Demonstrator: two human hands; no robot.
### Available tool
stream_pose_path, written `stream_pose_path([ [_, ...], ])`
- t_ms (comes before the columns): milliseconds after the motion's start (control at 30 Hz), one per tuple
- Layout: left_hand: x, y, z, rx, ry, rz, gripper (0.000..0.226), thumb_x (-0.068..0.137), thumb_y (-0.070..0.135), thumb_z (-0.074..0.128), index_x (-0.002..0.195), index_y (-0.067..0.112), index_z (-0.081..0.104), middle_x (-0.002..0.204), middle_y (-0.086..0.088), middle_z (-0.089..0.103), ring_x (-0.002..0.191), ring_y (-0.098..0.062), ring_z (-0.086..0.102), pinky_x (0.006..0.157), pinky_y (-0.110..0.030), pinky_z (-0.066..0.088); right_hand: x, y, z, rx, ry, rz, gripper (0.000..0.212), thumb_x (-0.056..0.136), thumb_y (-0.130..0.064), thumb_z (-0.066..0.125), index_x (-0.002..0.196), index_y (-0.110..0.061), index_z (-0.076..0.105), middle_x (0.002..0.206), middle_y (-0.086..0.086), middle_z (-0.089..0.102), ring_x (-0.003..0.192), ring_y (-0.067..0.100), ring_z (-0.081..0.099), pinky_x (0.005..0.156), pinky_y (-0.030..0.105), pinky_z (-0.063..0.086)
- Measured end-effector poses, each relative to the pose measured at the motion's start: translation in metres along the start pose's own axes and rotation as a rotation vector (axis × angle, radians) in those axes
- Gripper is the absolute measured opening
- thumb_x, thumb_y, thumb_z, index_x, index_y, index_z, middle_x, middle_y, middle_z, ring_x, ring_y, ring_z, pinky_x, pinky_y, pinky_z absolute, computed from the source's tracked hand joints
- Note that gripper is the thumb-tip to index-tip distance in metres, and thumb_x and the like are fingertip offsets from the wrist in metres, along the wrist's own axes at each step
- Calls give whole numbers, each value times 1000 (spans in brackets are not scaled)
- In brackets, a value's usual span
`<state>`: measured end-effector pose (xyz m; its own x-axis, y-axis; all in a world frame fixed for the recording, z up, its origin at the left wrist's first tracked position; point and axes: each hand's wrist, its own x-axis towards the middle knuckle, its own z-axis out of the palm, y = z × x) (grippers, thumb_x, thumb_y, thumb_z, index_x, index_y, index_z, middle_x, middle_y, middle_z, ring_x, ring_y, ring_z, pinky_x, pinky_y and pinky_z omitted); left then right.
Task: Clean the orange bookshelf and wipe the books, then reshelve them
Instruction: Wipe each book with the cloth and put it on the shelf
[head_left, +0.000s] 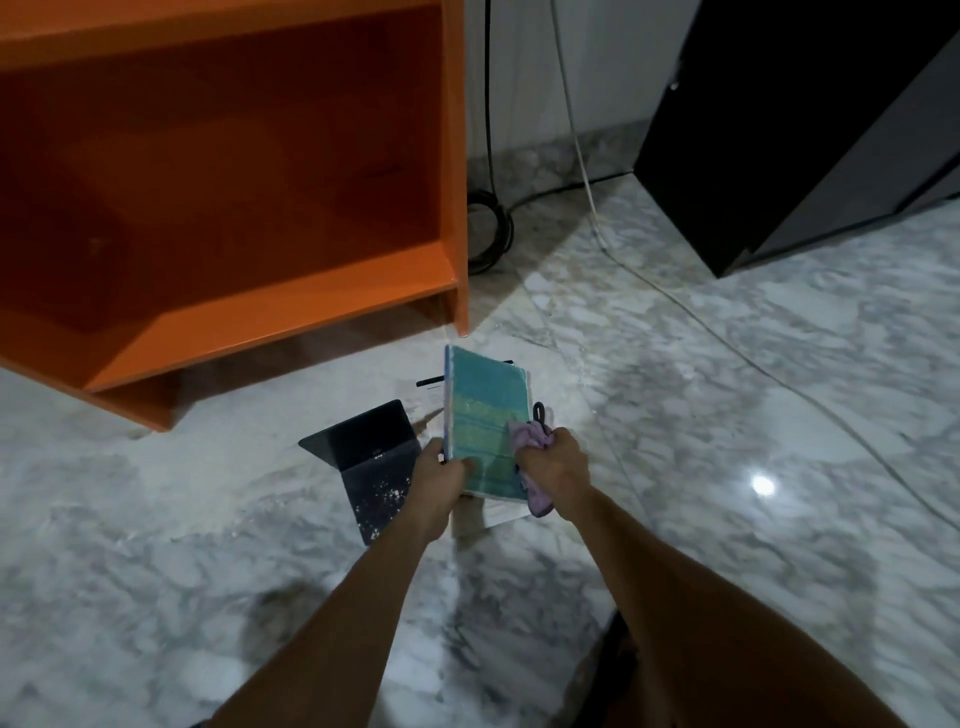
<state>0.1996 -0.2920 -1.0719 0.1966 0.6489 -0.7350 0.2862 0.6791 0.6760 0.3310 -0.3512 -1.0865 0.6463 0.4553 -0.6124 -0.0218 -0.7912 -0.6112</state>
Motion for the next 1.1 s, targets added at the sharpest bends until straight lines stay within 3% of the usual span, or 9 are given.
stream_pose_path([
  [167,-36,53,-2,11,-161,124,35,88,-6,58,113,18,55,108,-13,65,87,-29,67,57,-34,57,-25,-20,-28,79,-10,-78,30,82,-46,62,88,-17,55,95,8,66,91,28,64,76,33,49],
  [333,-83,101,-24,-106,-234,241,42,90,-8,54,128,10,53,114,-16,65,97,-35,65,76,-48,58,-72,-86,-78,-66,168,-312,38,93,-46,55,112,-13,55,101,8,62,89,27,58,76,32,45],
  [500,-135,137,-48,-164,-239,382,37,91,-6,54,125,7,56,103,-11,70,84,-28,68,61,-36,58,-154,-156,-91,4,303,-850,30,95,-43,54,120,-29,49,98,0,62,83,20,59,68,33,45],
  [600,-163,150,-63,-210,-263,447,19,98,2,47,109,9,61,75,1,73,70,-18,66,55,-29,57,-191,-159,-67,-200,141,-1168,41,98,-55,40,132,-35,52,130,4,56,119,21,53,94,38,44],
  [667,-182,153,-74,-195,-284,466,24,102,7,38,95,20,57,61,13,70,71,-11,64,57,-25,58,-199,-158,-53,-299,127,-1181,50,98,-58,34,141,-38,48,156,3,36,145,22,29,115,45,24],
  [833,-222,153,-103,-165,-466,555,32,92,-10,45,114,9,58,87,-6,73,74,-21,71,63,-37,61,-204,-197,-63,-226,221,-1428,35,101,-42,45,131,-28,57,138,4,53,129,23,45,107,45,37],
  [967,-236,150,-124,-153,-473,559,39,93,-3,52,130,11,54,110,-10,70,94,-28,70,75,-45,60,-201,-223,-77,-54,435,-1295,23,101,-25,46,114,-13,60,103,11,61,94,22,55,79,34,45],
  [1033,-240,147,-134,-171,-460,561,38,94,-2,51,129,14,54,112,-9,70,96,-28,70,74,-44,60,-193,-232,-92,19,443,-1147,17,103,-18,42,104,-17,58,87,0,59,76,8,56,65,21,44],
  [1100,-245,149,-143,-197,-441,568,36,95,-1,50,128,14,55,115,-10,69,99,-29,69,74,-44,61,-189,-240,-111,134,489,-1003,17,101,-12,42,106,-20,57,86,-7,59,77,0,58,61,9,40],
])
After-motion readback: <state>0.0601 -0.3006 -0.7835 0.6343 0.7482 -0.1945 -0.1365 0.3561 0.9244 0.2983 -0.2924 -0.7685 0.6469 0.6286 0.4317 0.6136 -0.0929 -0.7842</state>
